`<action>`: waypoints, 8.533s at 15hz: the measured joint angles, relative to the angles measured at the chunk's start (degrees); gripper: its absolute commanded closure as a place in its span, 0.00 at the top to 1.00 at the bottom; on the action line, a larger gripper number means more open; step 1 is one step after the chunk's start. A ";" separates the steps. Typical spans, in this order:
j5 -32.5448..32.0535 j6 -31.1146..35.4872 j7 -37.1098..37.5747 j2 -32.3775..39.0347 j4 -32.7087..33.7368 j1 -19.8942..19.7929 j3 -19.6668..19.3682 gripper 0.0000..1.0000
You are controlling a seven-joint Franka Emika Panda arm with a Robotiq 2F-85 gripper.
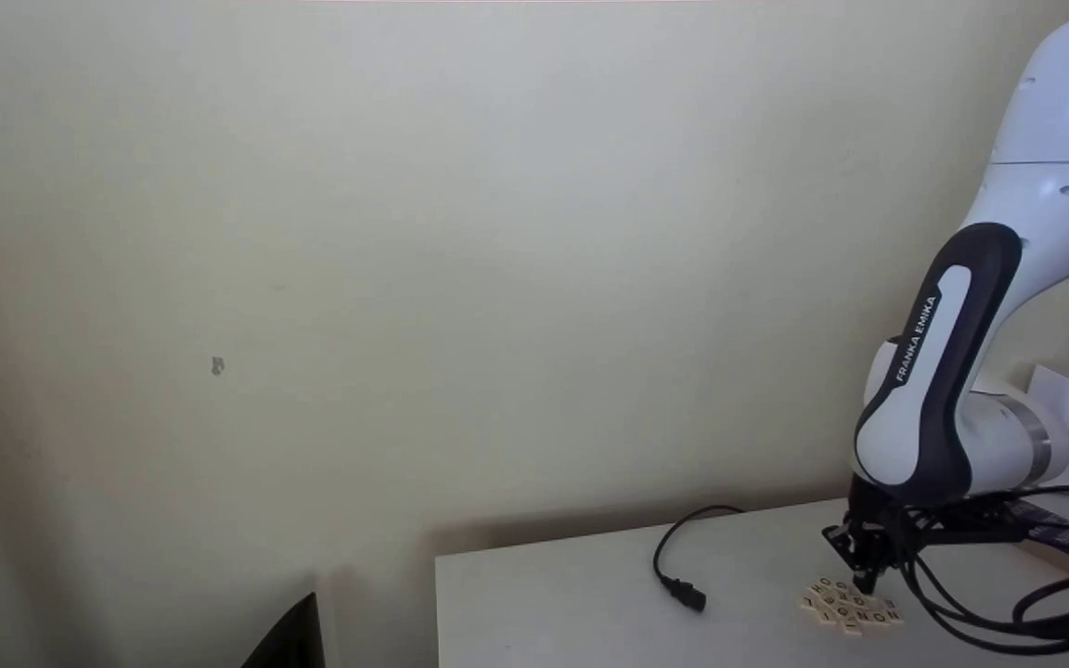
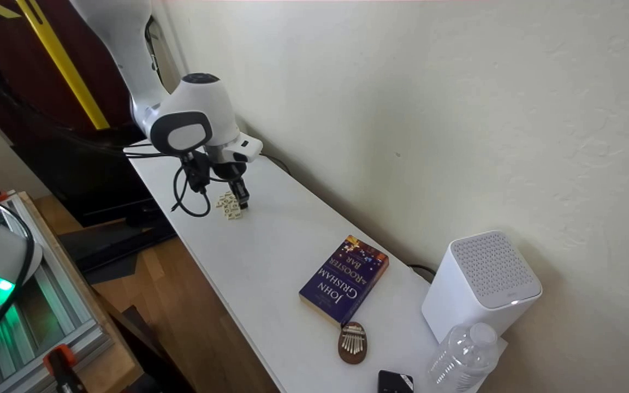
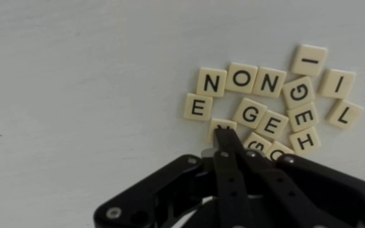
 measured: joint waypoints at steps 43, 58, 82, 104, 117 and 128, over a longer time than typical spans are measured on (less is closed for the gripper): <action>-1.66 12.33 -13.21 -2.37 -6.99 -5.79 4.57 0.00; -1.64 10.69 -12.12 -3.18 -8.85 -6.15 3.24 0.00; 3.49 1.62 -2.97 -0.13 -1.22 -7.48 2.55 0.00; 26.79 -5.36 21.02 0.05 2.82 -8.42 5.52 0.00; 32.11 -5.43 35.01 0.19 3.19 -5.13 3.45 0.00; 31.79 -3.11 30.14 -0.83 2.63 -10.70 9.42 0.00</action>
